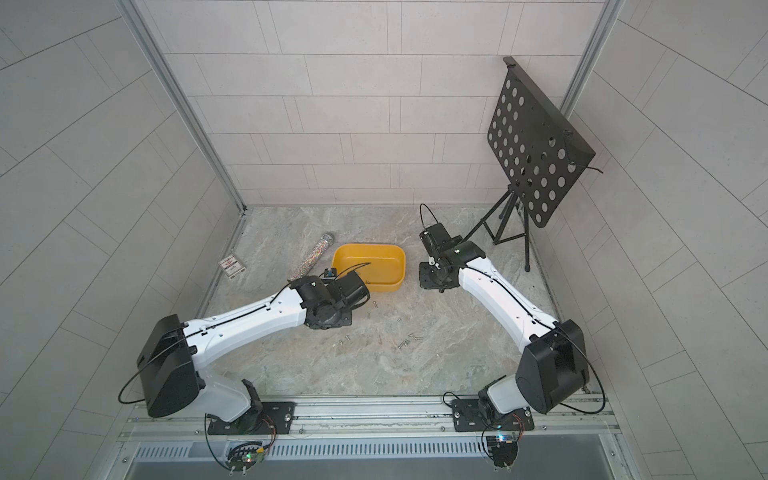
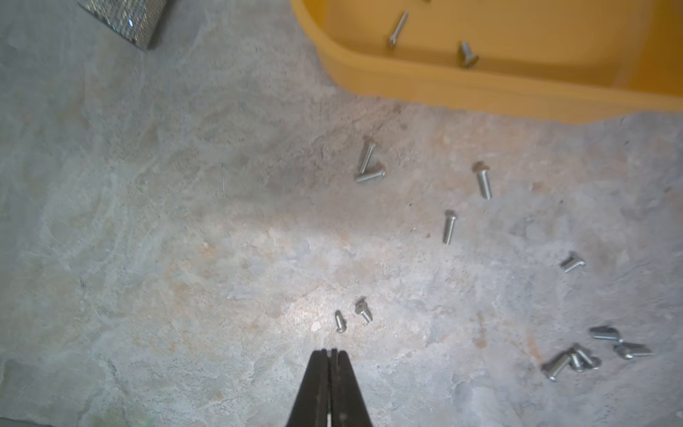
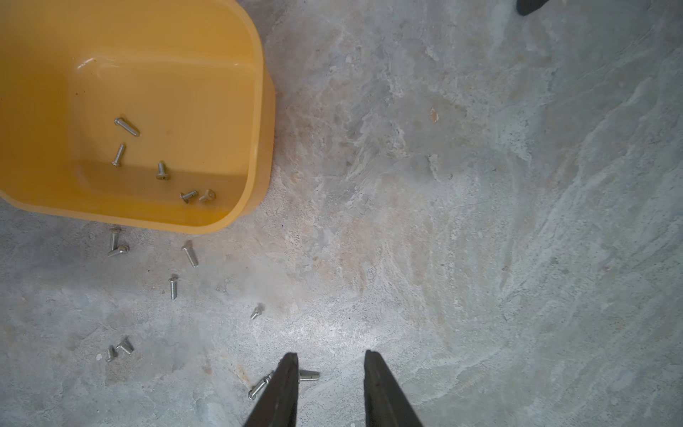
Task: Put the screws on the desktop into the storage box
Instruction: Place the screw in the storage box, then pick up the screw from the center of the board.
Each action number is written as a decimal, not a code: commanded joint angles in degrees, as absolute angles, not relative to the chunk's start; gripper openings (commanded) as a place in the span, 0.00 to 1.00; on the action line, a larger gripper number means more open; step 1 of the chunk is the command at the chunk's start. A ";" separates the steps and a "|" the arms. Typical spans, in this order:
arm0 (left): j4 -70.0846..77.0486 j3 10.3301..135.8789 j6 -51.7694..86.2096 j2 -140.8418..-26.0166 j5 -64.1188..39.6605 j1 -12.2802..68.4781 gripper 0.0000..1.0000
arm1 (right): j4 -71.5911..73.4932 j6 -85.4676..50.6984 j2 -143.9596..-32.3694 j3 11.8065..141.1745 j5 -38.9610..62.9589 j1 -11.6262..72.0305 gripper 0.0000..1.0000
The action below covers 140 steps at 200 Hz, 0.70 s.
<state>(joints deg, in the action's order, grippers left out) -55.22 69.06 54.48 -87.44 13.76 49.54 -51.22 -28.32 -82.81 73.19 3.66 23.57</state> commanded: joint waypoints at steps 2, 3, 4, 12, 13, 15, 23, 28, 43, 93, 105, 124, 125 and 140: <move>-56.04 75.06 47.50 -91.42 15.49 45.64 0.00 | -53.09 -27.60 -82.38 74.88 2.64 23.38 0.35; -56.01 75.46 47.30 -91.59 15.48 45.49 0.00 | -53.13 -27.55 -82.37 74.88 2.64 23.38 0.35; -55.95 75.78 47.12 -91.81 15.47 45.38 0.00 | -53.15 -27.49 -82.40 74.88 2.68 23.38 0.35; -55.53 78.18 45.83 -93.51 15.13 44.07 0.00 | -53.17 -27.51 -82.46 75.01 2.64 23.44 0.35; -55.49 78.47 45.68 -93.78 15.08 43.92 0.00 | -53.22 -27.51 -82.45 75.04 2.64 23.36 0.35; -55.36 79.03 45.39 -94.17 15.06 43.59 0.00 | -53.25 -27.47 -82.49 75.01 2.64 23.31 0.35; -54.89 81.17 44.40 -95.97 14.74 42.44 0.00 | -53.26 -27.42 -82.43 75.03 2.59 23.38 0.35; -54.70 82.70 43.97 -97.18 14.32 41.64 0.00 | -53.26 -27.34 -82.51 74.99 2.55 23.38 0.35; -53.91 86.64 42.57 -100.73 12.12 39.39 0.00 | -53.35 -27.25 -82.44 74.98 2.55 23.38 0.35; -53.43 99.07 39.10 -112.25 8.49 35.00 0.00 | -53.20 -27.01 -82.46 74.20 2.91 23.38 0.35; -54.31 102.17 38.52 -114.95 7.98 34.39 0.00 | -53.17 -26.82 -82.56 74.15 3.01 23.36 0.35; -55.20 104.63 38.14 -117.18 7.06 34.17 0.01 | -53.17 -26.62 -82.71 74.10 3.20 23.37 0.35; -55.24 104.57 38.14 -117.21 7.05 34.14 0.02 | -53.17 -26.63 -82.71 74.09 3.18 23.38 0.35; -55.37 102.58 38.37 -116.22 6.80 34.19 0.17 | -52.92 -26.54 -82.83 73.96 3.42 23.40 0.35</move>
<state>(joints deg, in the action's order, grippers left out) -52.88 102.65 39.64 -116.99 7.88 34.13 -51.70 -27.14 -82.83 73.69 3.66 23.57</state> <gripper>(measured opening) 0.082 0.349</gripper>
